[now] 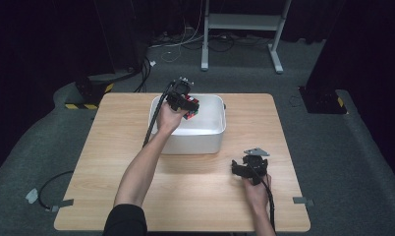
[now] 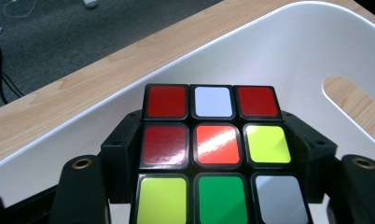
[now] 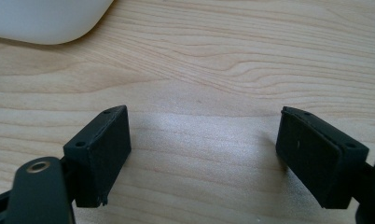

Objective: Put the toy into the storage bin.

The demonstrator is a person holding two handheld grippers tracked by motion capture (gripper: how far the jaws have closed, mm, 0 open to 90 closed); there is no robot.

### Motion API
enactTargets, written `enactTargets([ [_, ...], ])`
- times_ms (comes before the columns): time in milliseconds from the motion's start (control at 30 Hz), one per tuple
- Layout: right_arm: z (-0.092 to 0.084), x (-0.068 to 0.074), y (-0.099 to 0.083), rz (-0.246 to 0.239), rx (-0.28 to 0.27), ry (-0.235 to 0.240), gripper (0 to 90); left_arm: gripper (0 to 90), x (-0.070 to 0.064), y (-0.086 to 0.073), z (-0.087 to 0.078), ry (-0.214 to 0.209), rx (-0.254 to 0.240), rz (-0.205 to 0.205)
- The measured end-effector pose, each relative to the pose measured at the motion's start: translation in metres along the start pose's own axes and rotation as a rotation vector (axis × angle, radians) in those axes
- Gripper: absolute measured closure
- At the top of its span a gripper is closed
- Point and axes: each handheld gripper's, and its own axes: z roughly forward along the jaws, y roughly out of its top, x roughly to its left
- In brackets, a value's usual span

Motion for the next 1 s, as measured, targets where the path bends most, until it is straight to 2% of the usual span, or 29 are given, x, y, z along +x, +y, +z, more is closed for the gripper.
enactTargets([
  [233, -0.0001, 0.0002, -0.0001, 0.001, 0.0, 0.0, 17.6, 32.9, -0.0016, -0.0011, 0.0061, 0.008, 0.024, 0.005],
  [400, -0.0001, 0.0002, -0.0001, 0.001, 0.0, 0.0, 17.5, 32.9, -0.0002, -0.0007, 0.0042, 0.008, 0.016, -0.003],
  [667, -0.0001, 0.0003, -0.0001, 0.001, 0.0, 0.0, 17.5, 32.9, 0.0007, -0.0014, 0.0049, 0.018, 0.031, 0.0],
  [1000, -0.0002, 0.0002, 0.0, 0.002, 0.0, 0.0, 17.5, 33.0, 0.0, -0.0012, 0.0022, 0.008, 0.029, -0.002],
])
